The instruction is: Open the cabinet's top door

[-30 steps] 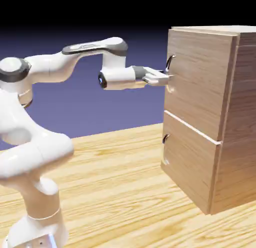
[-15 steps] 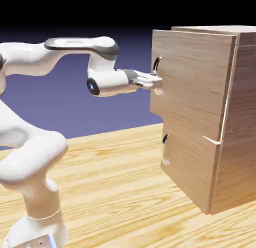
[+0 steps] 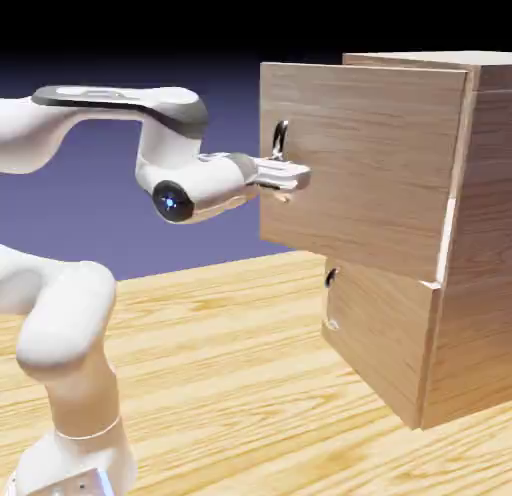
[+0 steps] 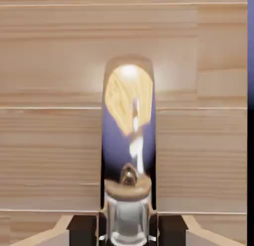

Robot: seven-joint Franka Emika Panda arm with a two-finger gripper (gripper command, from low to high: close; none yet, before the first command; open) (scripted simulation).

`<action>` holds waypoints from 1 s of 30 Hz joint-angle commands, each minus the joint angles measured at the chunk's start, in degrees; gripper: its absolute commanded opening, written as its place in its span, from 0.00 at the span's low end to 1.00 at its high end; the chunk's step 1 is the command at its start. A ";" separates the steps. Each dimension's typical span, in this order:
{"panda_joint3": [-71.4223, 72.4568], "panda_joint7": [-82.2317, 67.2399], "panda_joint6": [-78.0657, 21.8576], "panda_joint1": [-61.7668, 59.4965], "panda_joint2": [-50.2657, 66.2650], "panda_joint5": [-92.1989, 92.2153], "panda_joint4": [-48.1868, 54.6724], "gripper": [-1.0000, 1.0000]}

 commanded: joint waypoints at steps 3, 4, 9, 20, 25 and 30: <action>-6.18 1.42 -5.42 0.40 -1.64 -7.46 -2.23 0.00; -8.26 1.77 -7.26 0.33 -2.02 -9.95 -2.78 0.00; -18.64 2.57 -16.77 -0.98 -2.23 -22.21 -3.99 0.00; -41.48 -0.86 -39.93 -2.88 9.10 -47.74 3.27 0.00; -51.47 -4.30 -51.90 -0.06 19.19 -57.38 11.81 0.00; -59.77 -8.20 -63.31 4.44 29.57 -63.58 21.58 0.00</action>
